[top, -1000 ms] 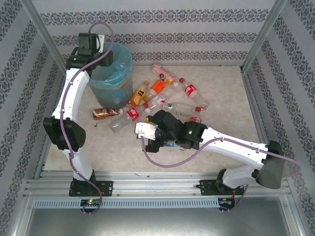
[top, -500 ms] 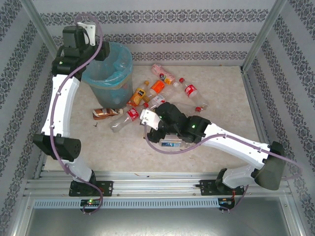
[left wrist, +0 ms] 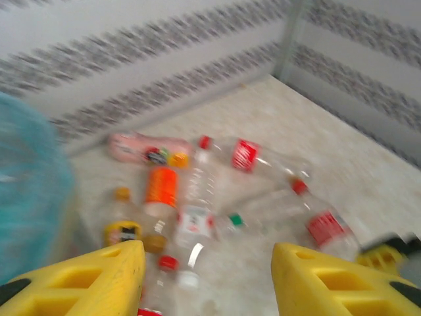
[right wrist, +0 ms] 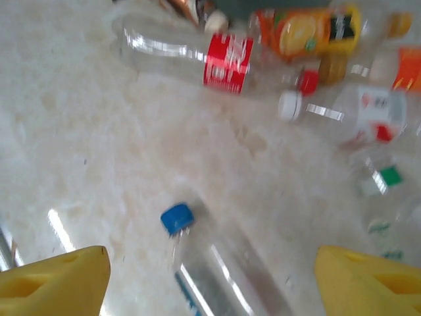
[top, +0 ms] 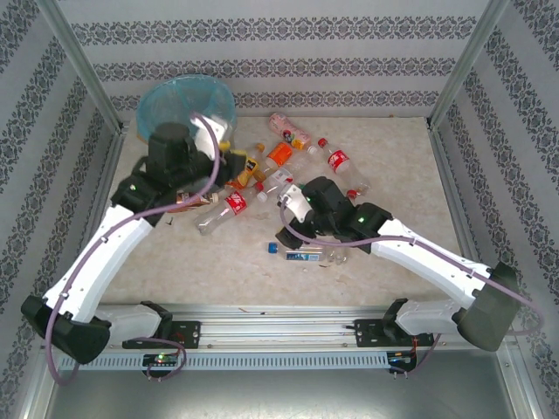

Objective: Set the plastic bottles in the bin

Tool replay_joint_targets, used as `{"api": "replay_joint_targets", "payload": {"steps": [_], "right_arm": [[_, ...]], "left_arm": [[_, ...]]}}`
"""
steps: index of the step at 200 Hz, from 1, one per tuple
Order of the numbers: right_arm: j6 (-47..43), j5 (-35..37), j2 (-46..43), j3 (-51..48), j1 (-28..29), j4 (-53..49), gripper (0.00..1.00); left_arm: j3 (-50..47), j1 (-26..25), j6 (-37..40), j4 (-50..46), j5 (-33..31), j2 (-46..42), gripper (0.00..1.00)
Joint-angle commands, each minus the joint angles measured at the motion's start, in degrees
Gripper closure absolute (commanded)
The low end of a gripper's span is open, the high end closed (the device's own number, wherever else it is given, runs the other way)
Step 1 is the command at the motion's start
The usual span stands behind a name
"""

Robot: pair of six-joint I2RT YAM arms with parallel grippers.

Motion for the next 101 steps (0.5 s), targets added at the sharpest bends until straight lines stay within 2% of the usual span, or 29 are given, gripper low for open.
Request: {"api": "replay_joint_targets", "payload": {"steps": [1, 25, 46, 60, 82, 101], "right_arm": [[0.5, -3.4, -1.8, -3.9, -0.9, -5.0, 0.16], [-4.6, -2.0, -1.3, -5.9, -1.2, -7.3, 0.13], [-9.6, -1.2, 0.7, -5.8, -1.5, -7.4, 0.1], [-13.3, -0.6, 3.1, -5.0, -1.7, -7.7, 0.07], [-18.6, 1.6, 7.7, -3.1, -1.6, -8.9, 0.04], [-22.0, 1.4, 11.6, -1.4, -1.7, -9.7, 0.03]], "left_arm": [[-9.1, -1.0, 4.0, 8.8, 9.0, -4.6, 0.44], [-20.4, -1.2, 6.8, 14.3, 14.3, -8.8, 0.39], [-26.9, -1.4, 7.1, 18.0, 15.0, -10.5, 0.38], [-28.9, -1.4, 9.8, 17.2, 15.0, -11.2, 0.34], [-29.8, -1.9, 16.3, 12.8, 10.4, -12.3, 0.25], [-31.6, -1.9, 18.4, 14.5, 4.4, -14.0, 0.16]]}}
